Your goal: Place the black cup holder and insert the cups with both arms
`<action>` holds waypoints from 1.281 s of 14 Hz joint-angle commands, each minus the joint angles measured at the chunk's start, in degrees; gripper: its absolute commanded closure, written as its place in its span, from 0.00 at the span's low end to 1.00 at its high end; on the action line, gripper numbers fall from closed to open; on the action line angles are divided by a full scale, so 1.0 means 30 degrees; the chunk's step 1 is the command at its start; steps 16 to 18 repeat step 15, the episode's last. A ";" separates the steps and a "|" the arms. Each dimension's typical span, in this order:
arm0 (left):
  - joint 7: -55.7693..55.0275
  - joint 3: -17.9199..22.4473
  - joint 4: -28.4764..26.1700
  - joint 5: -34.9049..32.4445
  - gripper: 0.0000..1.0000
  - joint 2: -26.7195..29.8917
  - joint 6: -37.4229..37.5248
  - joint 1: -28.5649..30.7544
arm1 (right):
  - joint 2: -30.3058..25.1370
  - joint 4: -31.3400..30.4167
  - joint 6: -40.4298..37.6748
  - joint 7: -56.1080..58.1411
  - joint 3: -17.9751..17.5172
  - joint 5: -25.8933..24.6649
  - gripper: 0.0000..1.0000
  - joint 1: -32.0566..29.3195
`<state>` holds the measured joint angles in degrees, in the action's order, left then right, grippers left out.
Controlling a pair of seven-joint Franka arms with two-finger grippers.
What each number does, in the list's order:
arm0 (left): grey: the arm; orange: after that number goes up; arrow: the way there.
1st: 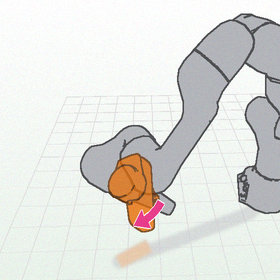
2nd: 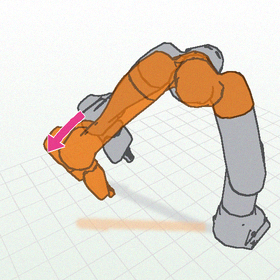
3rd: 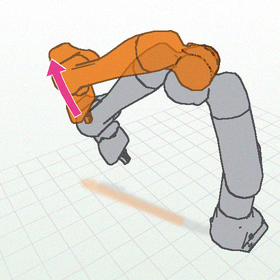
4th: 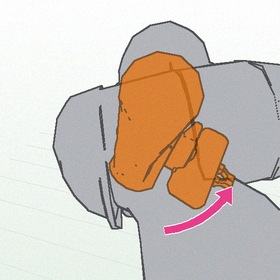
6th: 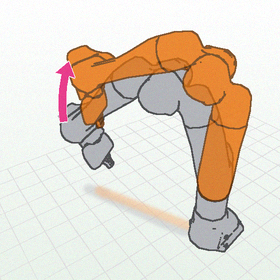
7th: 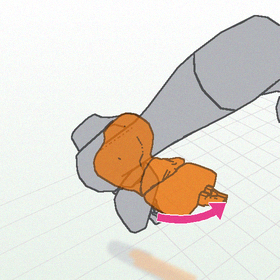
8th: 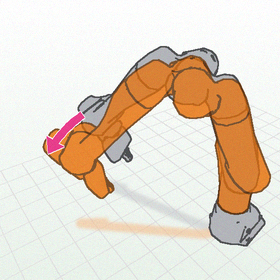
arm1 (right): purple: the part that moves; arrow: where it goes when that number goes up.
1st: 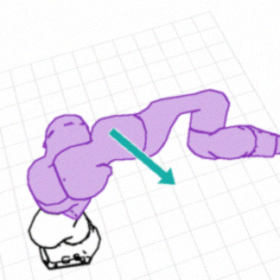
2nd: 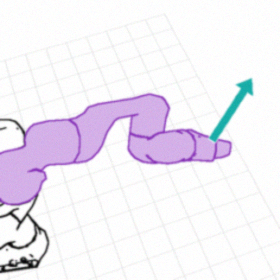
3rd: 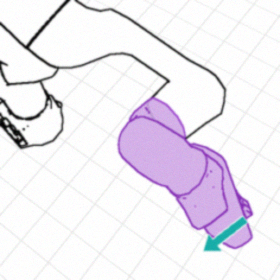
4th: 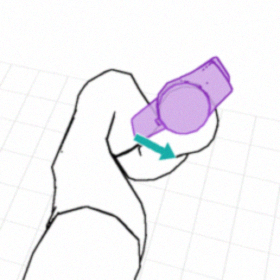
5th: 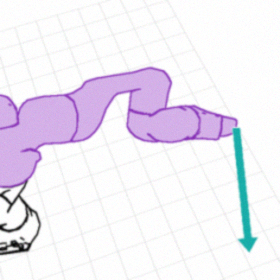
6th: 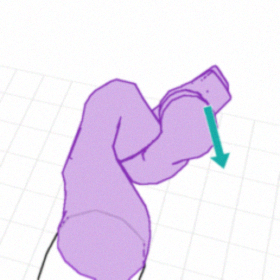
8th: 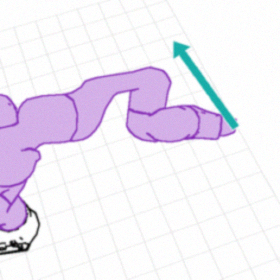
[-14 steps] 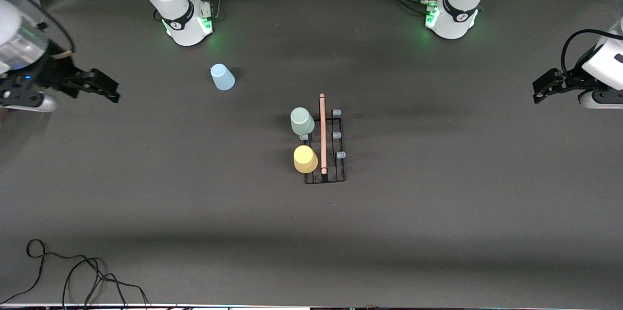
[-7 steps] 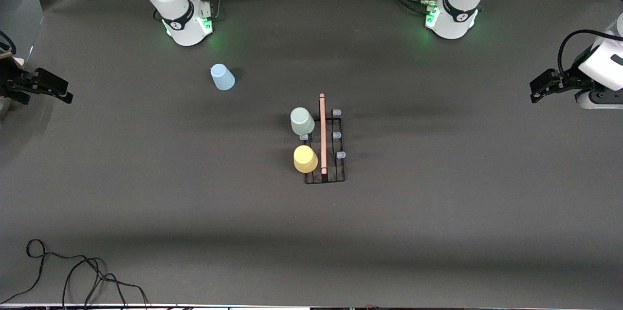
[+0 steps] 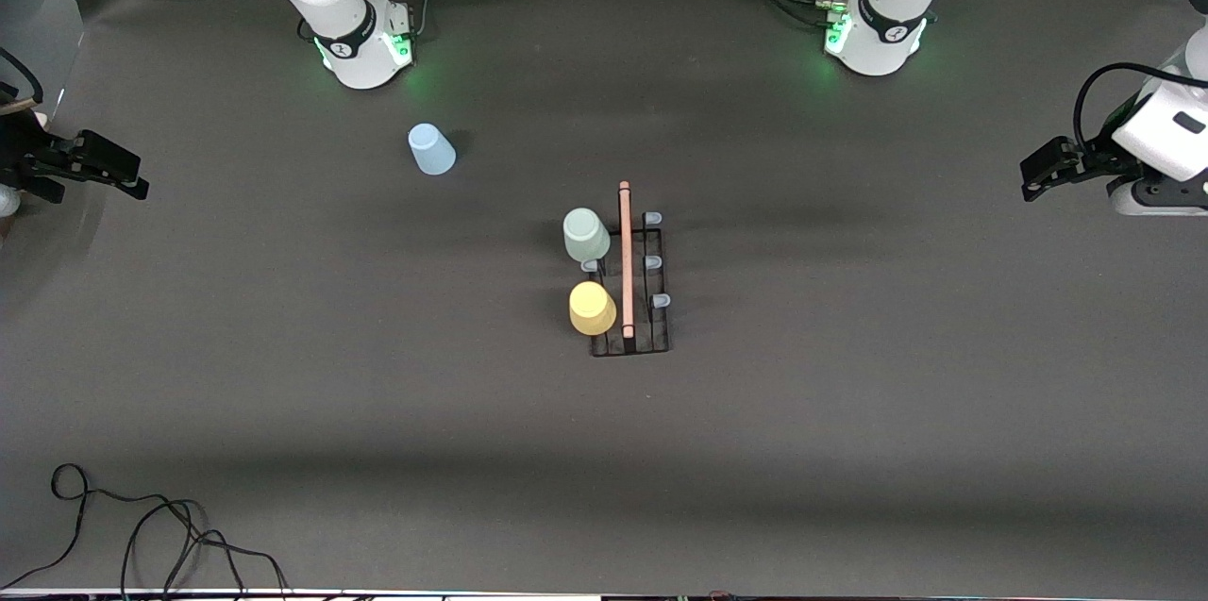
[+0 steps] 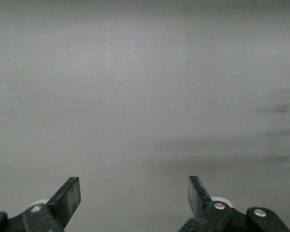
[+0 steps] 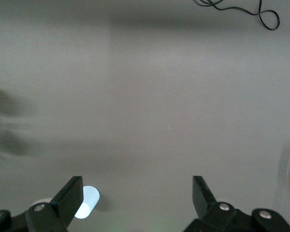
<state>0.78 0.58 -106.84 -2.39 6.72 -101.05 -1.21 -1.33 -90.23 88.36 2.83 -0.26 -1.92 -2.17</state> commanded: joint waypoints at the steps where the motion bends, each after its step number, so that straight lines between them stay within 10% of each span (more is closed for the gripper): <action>1: -0.0288 0.0071 0.0136 0.0211 0.00 0.0017 0.0255 -0.0155 | -0.0319 -0.0363 -0.0067 0.0169 -0.0147 0.0373 0.00 -0.0272; 18: -0.0288 0.0071 0.0136 0.0211 0.00 0.0017 0.0285 -0.0096 | 0.0501 -0.0364 0.0167 0.0198 -0.0146 0.1344 0.00 -0.0243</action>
